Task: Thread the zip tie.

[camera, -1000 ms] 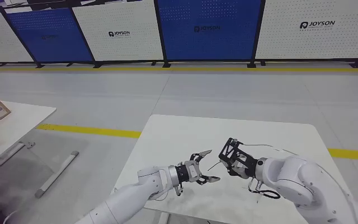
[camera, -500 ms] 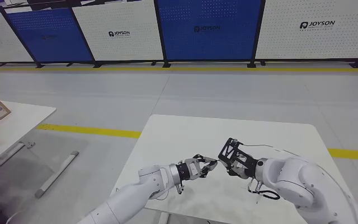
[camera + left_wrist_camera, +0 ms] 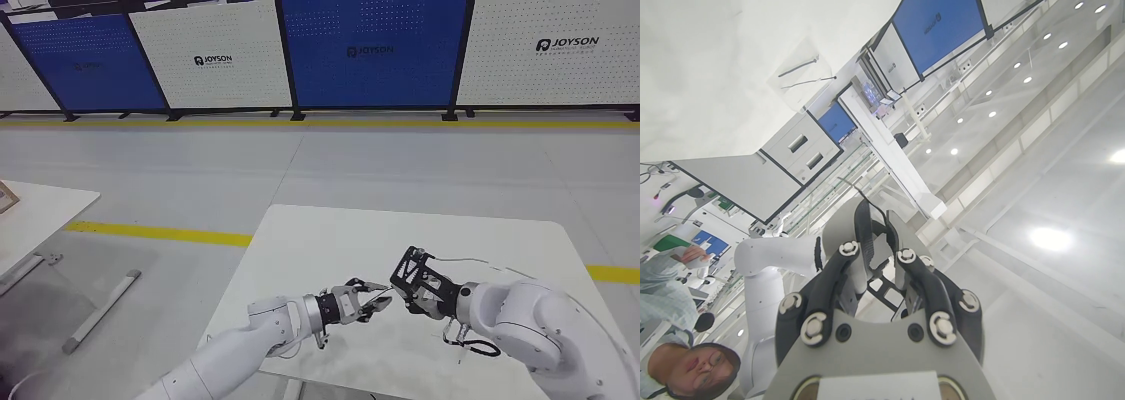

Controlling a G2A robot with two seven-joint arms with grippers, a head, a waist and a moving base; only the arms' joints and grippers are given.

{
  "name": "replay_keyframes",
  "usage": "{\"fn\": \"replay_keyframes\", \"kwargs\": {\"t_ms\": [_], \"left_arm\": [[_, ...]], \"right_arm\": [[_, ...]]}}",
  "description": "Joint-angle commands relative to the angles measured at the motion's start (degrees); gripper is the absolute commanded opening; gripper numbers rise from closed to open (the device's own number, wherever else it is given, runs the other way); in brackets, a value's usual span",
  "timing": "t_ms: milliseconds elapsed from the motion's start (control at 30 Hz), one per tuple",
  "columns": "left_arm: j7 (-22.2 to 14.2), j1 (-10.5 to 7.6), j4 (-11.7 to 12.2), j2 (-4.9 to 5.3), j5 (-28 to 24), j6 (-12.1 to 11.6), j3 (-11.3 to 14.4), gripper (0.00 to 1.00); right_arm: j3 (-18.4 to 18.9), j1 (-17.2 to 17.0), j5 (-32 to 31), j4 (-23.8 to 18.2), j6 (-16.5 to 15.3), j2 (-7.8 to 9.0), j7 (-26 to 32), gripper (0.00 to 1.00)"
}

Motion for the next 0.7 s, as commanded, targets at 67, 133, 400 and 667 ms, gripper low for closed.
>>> {"fn": "replay_keyframes", "kwargs": {"t_ms": [67,133,400,667], "left_arm": [[0.1,-0.35,0.4,0.15,0.0,0.0,0.1,0.24],[0.2,-0.54,0.8,0.11,0.0,0.0,0.2,0.24],[0.5,-1.27,1.8,-0.29,0.0,0.0,1.0,0.0],[-0.1,-1.49,1.8,-0.23,0.0,0.0,1.2,0.0]], "right_arm": [[0.0,0.0,0.0,0.0,0.0,0.0,0.0,0.0],[0.0,0.0,0.0,0.0,0.0,0.0,0.0,0.0],[0.0,0.0,0.0,0.0,0.0,0.0,0.0,0.0],[0.0,0.0,0.0,0.0,0.0,0.0,0.0,0.0]]}}
